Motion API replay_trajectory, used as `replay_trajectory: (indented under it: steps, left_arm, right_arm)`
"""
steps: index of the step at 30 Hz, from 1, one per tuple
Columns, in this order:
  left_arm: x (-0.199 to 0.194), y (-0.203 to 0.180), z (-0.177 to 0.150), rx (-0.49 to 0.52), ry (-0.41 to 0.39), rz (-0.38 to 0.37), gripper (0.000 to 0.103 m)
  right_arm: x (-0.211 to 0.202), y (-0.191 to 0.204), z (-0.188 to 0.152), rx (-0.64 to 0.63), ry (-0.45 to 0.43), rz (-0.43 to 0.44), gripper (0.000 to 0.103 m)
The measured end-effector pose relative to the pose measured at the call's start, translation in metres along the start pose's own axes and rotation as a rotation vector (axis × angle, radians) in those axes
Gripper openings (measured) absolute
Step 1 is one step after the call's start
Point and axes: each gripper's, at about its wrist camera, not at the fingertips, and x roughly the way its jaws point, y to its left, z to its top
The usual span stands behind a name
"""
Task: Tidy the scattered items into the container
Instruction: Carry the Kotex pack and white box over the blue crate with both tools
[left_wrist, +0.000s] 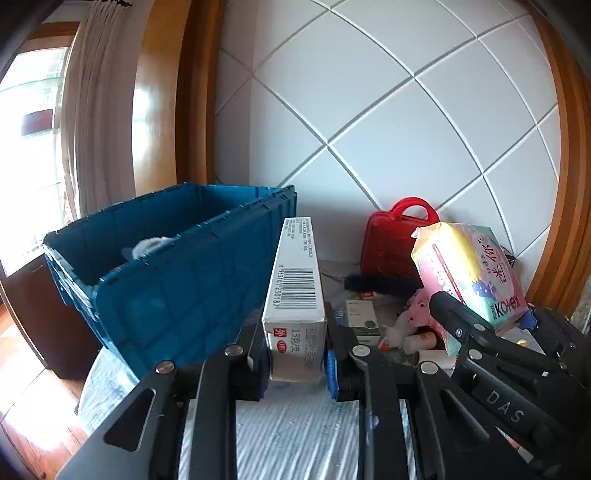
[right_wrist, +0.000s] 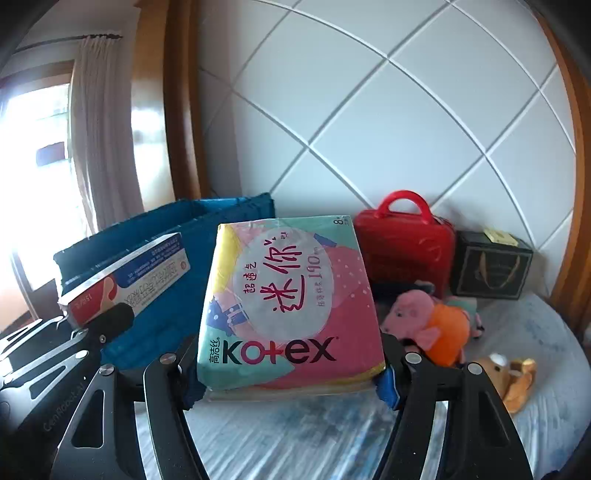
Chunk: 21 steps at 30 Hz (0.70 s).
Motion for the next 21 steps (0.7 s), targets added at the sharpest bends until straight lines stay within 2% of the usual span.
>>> replay_trajectory:
  steps: [4,7,10,15,18,21]
  left_arm:
    - [-0.003,0.051,0.020,0.008,-0.033,0.044,0.023]
    - [0.006,0.084,0.035,-0.009,-0.045,0.073,0.023]
    - [0.012,0.118,0.048,-0.026,-0.073,0.148,0.023]
    - [0.031,0.179,0.061,-0.066,-0.047,0.220,0.023]
    - [0.045,0.218,0.067,-0.093,-0.012,0.249,0.023]
    - [0.070,0.255,0.075,-0.118,0.052,0.249,0.023]
  right_arm:
    - [0.002,0.064,0.019,-0.016,-0.038,0.032,0.070]
    - [0.016,0.097,0.035,-0.022,-0.040,0.065,0.070]
    - [0.034,0.123,0.049,-0.052,-0.049,0.106,0.070]
    - [0.067,0.183,0.070,-0.126,-0.045,0.196,0.070]
    - [0.091,0.216,0.077,-0.134,-0.006,0.231,0.071]
    - [0.124,0.252,0.083,-0.148,0.046,0.219,0.071]
